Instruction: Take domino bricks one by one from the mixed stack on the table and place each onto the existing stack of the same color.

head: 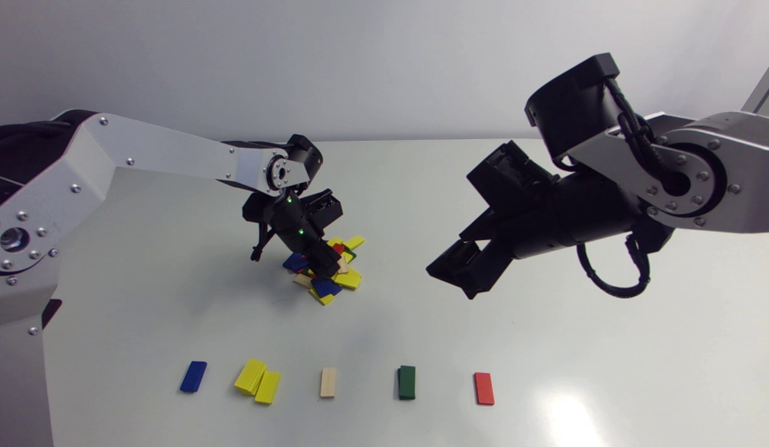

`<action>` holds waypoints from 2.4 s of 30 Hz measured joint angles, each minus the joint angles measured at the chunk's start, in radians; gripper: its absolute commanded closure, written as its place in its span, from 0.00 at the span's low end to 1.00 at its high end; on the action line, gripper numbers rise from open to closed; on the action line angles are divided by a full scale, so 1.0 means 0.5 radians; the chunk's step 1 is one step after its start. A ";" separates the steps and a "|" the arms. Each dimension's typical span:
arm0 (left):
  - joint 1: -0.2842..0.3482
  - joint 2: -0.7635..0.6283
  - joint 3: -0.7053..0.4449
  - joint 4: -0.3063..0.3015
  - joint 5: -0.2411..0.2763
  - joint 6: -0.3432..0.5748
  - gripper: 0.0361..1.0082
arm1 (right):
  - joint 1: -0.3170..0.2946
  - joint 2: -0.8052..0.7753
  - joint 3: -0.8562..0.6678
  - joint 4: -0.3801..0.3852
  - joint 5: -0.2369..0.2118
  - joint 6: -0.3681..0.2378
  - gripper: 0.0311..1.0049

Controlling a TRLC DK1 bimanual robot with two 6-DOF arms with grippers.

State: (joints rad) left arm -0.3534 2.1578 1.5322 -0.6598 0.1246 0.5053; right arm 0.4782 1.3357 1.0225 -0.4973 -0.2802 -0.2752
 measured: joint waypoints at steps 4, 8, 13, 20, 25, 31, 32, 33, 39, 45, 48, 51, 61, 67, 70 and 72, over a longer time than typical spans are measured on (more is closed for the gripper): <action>0.000 0.011 -0.001 0.014 0.002 0.000 0.47 | 0.002 0.014 0.000 0.000 0.001 0.008 0.04; 0.000 0.012 -0.001 0.021 0.006 0.001 0.61 | 0.005 0.020 0.000 0.001 0.001 0.014 0.04; 0.000 0.011 -0.001 0.020 0.006 0.007 0.66 | 0.005 0.020 0.000 0.000 0.001 0.014 0.04; 0.000 0.002 -0.002 -0.013 0.007 0.016 0.66 | 0.015 0.020 0.000 0.000 0.001 0.014 0.04; 0.000 -0.063 -0.008 -0.055 0.006 0.022 0.66 | 0.014 0.020 0.000 0.000 0.001 0.014 0.04; 0.000 -0.173 -0.008 -0.106 0.007 0.042 0.65 | 0.014 0.020 0.000 0.000 0.001 0.014 0.04; 0.000 -0.192 -0.008 -0.120 0.007 0.053 0.66 | 0.014 0.020 0.000 0.000 0.001 0.014 0.04; 0.000 -0.217 -0.011 -0.137 0.006 0.061 0.66 | 0.014 0.020 0.000 0.000 0.001 0.014 0.04; -0.002 -0.454 -0.263 -0.130 0.007 0.257 0.66 | 0.014 0.019 0.000 0.001 0.001 0.014 0.04; -0.033 -0.806 -0.779 -0.069 0.007 0.626 0.66 | 0.014 0.020 0.000 0.001 0.001 0.014 0.04; -0.072 -0.970 -1.042 -0.044 0.006 0.819 0.66 | 0.014 0.019 0.000 0.005 0.001 0.013 0.04; -0.131 -1.096 -1.267 -0.014 0.001 0.967 0.66 | 0.014 0.019 0.000 0.005 0.001 0.013 0.04; -0.242 -1.240 -1.453 -0.028 -0.008 1.178 0.66 | 0.014 -0.021 -0.027 0.005 0.001 0.012 0.04; -0.253 -1.244 -1.453 -0.132 -0.008 1.277 0.66 | 0.012 -0.049 -0.061 0.005 0.000 0.012 0.04; -0.264 -1.245 -1.453 -0.176 -0.008 1.302 0.66 | 0.010 -0.060 -0.062 0.005 0.000 0.011 0.04; -0.276 -1.245 -1.453 -0.195 -0.008 1.308 0.66 | 0.005 -0.064 -0.062 0.005 -0.001 0.011 0.04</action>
State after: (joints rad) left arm -0.4915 1.5352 0.8055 -0.7574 0.1204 1.1591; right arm 0.4805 1.3037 0.9916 -0.4946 -0.2806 -0.2695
